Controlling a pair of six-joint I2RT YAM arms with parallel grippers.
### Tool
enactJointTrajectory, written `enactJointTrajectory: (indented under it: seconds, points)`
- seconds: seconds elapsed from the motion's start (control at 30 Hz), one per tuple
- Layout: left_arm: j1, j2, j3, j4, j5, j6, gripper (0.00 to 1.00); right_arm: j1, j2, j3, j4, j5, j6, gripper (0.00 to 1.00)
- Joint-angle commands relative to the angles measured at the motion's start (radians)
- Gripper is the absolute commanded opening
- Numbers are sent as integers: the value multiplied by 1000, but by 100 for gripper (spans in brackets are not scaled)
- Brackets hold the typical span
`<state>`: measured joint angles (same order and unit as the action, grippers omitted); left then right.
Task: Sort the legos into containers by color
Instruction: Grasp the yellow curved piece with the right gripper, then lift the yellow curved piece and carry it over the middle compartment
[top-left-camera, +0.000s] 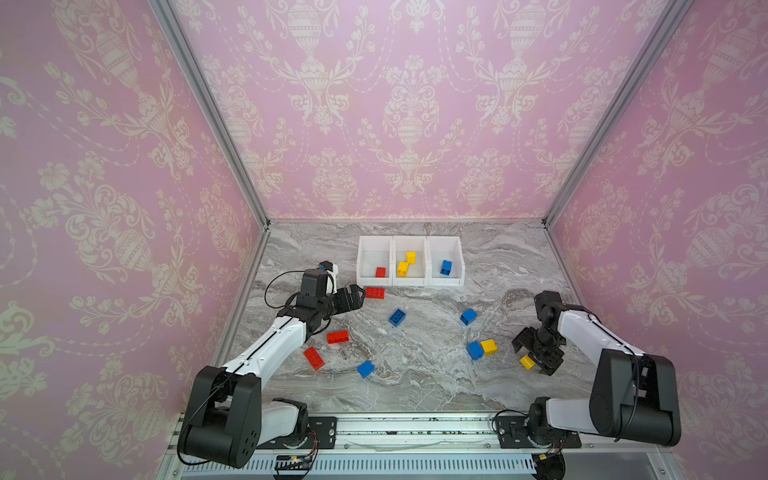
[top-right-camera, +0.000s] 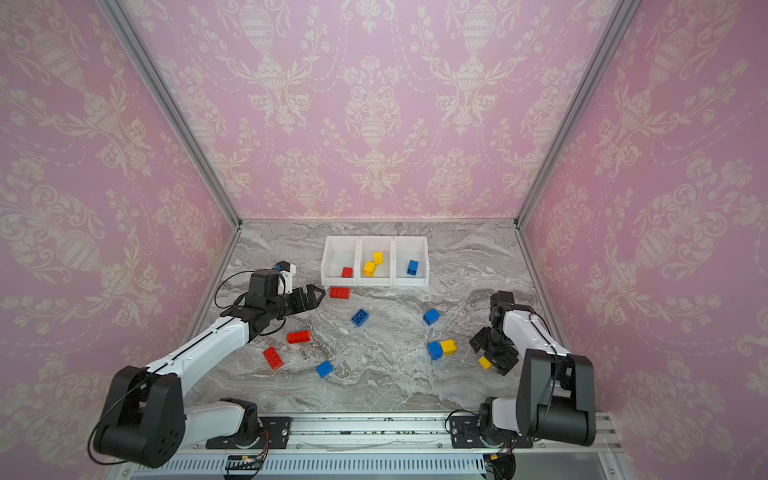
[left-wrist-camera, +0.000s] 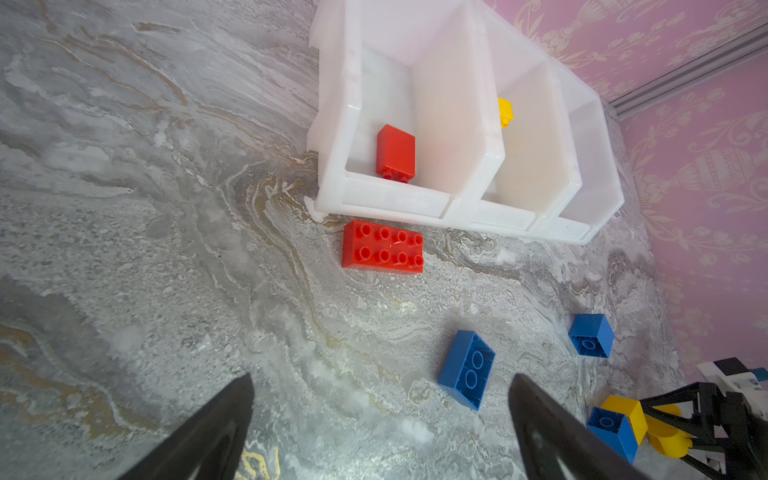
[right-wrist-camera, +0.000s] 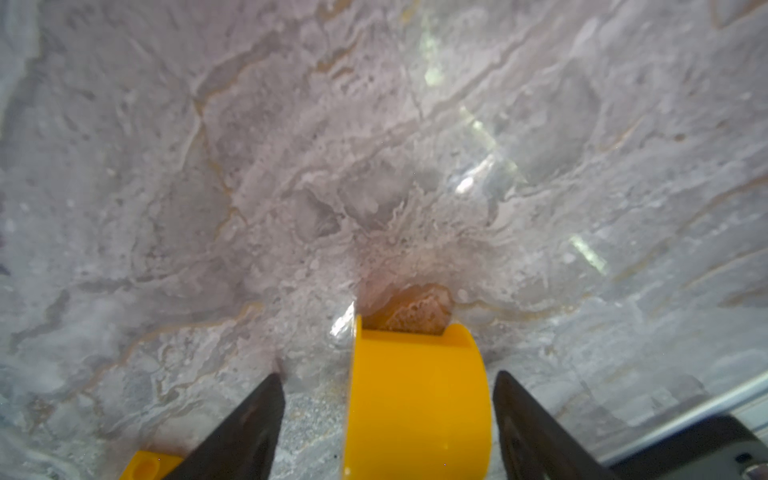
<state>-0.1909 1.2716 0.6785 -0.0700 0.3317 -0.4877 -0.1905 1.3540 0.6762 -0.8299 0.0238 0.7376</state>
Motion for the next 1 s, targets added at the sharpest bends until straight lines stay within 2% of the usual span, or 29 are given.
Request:
enactJointTrajectory:
  seconds: [0.0,0.2,0.33,0.67,0.83,0.97]
  points:
    - [10,-21,18,-28,-2,28,98,-7,-15,-16,1,22,14,69]
    - [10,-21,7,-28,-5,28,98,-7,-42,-20,0,10,16,49]
    - [12,-25,4,-24,-5,26,98,-7,-58,-15,-7,0,13,41]
    - [13,-34,-5,-22,-9,22,98,18,-116,51,-53,-25,-24,35]
    - [12,-34,-11,-13,-10,17,98,85,-131,113,-79,-30,-11,35]
    - [13,-38,-14,-14,-10,14,98,187,-128,186,-95,-15,22,35]
